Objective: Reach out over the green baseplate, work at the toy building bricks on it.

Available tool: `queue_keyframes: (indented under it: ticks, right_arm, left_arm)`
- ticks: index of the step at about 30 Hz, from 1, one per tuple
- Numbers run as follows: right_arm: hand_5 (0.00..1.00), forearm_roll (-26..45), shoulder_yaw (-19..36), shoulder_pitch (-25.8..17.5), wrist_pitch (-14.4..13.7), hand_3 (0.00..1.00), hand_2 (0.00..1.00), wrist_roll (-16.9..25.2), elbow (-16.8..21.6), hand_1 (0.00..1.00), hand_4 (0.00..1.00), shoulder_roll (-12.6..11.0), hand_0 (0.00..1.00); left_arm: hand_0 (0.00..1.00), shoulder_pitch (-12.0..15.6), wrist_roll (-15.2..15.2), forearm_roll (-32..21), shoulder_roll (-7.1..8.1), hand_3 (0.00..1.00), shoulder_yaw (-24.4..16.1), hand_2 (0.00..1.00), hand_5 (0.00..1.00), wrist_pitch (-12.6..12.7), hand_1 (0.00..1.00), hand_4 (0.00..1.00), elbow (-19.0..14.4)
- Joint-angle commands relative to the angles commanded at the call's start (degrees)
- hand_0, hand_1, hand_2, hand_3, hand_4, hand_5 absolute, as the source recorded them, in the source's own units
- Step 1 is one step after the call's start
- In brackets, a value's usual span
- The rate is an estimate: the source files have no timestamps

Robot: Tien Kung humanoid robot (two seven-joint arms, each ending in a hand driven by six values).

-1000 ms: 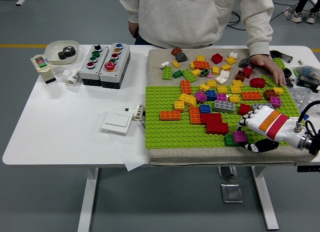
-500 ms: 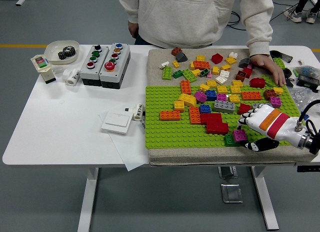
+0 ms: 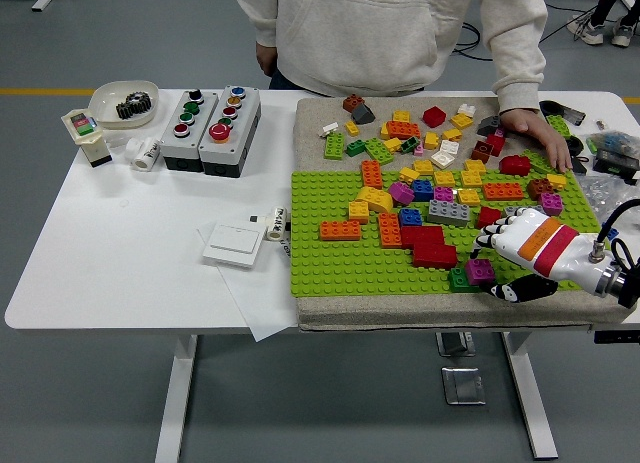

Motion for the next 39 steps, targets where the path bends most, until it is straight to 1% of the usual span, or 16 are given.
queue_keyframes:
  ticks: [6,7,12,13,18,19,24,25,27,30,31,32,36,37,39]
  right_arm:
    - [0.424,0.1,0.1,0.0,0.0,0.618,0.699,0.0,0.1,0.561,0.770,0.0,0.401]
    - [0.422,0.1,0.1,0.0,0.1,0.637,0.701,0.0,0.1,0.564,0.779,0.0,0.404]
    - [0.422,0.0,0.3,-0.2,0.4,0.637,0.701,0.1,0.7,0.564,0.779,-0.2,0.404]
    - [0.424,0.0,0.3,-0.2,0.4,0.758,0.717,0.2,0.8,0.586,0.830,-0.2,0.416]
    - [0.424,-0.1,1.0,-0.6,1.2,0.758,0.717,0.2,1.5,0.586,0.830,-0.5,0.416]
    - [0.432,-0.1,1.1,-0.7,1.3,0.831,0.737,0.2,1.6,0.592,0.859,-0.6,0.433]
    - [0.432,0.0,1.4,-1.0,1.0,0.831,0.737,0.3,1.8,0.592,0.859,-0.7,0.433]
    - [0.443,0.0,1.6,-1.1,1.0,0.861,0.757,0.3,1.9,0.602,0.886,-0.7,0.444]
    - [0.443,0.0,1.8,-1.3,0.9,0.861,0.757,0.3,2.1,0.602,0.886,-0.8,0.444]
    - [0.443,0.8,3.5,-2.5,0.7,0.861,0.757,0.3,3.7,0.602,0.886,-1.3,0.444]
    - [0.441,1.5,4.4,-3.2,0.5,0.881,0.796,0.3,4.5,0.634,0.882,-1.6,0.518]
    - [0.441,1.9,4.8,-3.6,0.4,0.881,0.796,0.3,5.0,0.634,0.882,-1.8,0.518]
    - [0.441,4.9,8.1,-6.6,-2.0,0.881,0.796,-0.4,9.0,0.634,0.882,-3.4,0.518]
    - [0.436,5.2,8.6,-7.1,-2.2,0.834,0.766,-0.3,9.6,0.643,0.833,-3.6,0.542]
    - [0.436,5.8,9.7,-8.2,-2.3,0.834,0.766,0.2,11.2,0.643,0.833,-4.3,0.542]
  left_arm:
    - [0.660,0.0,0.0,0.0,0.01,0.582,0.0,0.765,0.601,0.0,0.748,0.657,0.0]
    - [0.659,0.0,0.0,0.0,0.01,0.582,0.0,0.765,0.601,0.0,0.747,0.657,0.0]
    - [0.659,0.0,0.0,0.0,-0.02,0.582,0.0,0.765,0.601,0.0,0.747,0.657,0.0]
    - [0.658,0.1,0.0,0.0,-0.02,0.582,0.0,0.765,0.601,0.0,0.748,0.657,0.0]
    - [0.658,0.2,0.0,0.1,-0.04,0.582,-0.1,0.765,0.601,0.0,0.748,0.657,0.1]
    - [0.658,0.2,0.0,0.1,-0.04,0.582,-0.1,0.765,0.600,0.0,0.747,0.656,0.1]
    - [0.658,0.3,0.2,0.4,-0.06,0.582,-0.4,0.765,0.600,0.0,0.747,0.656,0.1]
    - [0.657,0.3,0.2,0.5,-0.07,0.581,-0.4,0.765,0.600,0.1,0.749,0.656,0.1]
    - [0.657,0.4,0.3,0.6,-0.08,0.581,-0.5,0.765,0.600,0.1,0.749,0.656,0.1]
    - [0.657,0.4,0.3,0.8,-0.06,0.581,-0.6,0.765,0.600,0.1,0.749,0.656,0.2]
    - [0.659,0.4,0.3,0.9,-0.05,0.582,-0.6,0.765,0.600,0.1,0.749,0.656,0.2]
    - [0.659,0.4,0.3,0.9,-0.04,0.582,-0.6,0.765,0.600,0.1,0.749,0.656,0.2]
    - [0.659,0.5,0.4,1.3,0.01,0.582,-0.9,0.765,0.600,0.1,0.749,0.656,0.2]
    - [0.660,0.5,0.5,1.4,0.02,0.582,-0.9,0.765,0.600,0.1,0.749,0.655,0.2]
    - [0.660,0.6,0.5,1.6,0.03,0.582,-1.0,0.765,0.600,0.2,0.749,0.655,0.3]
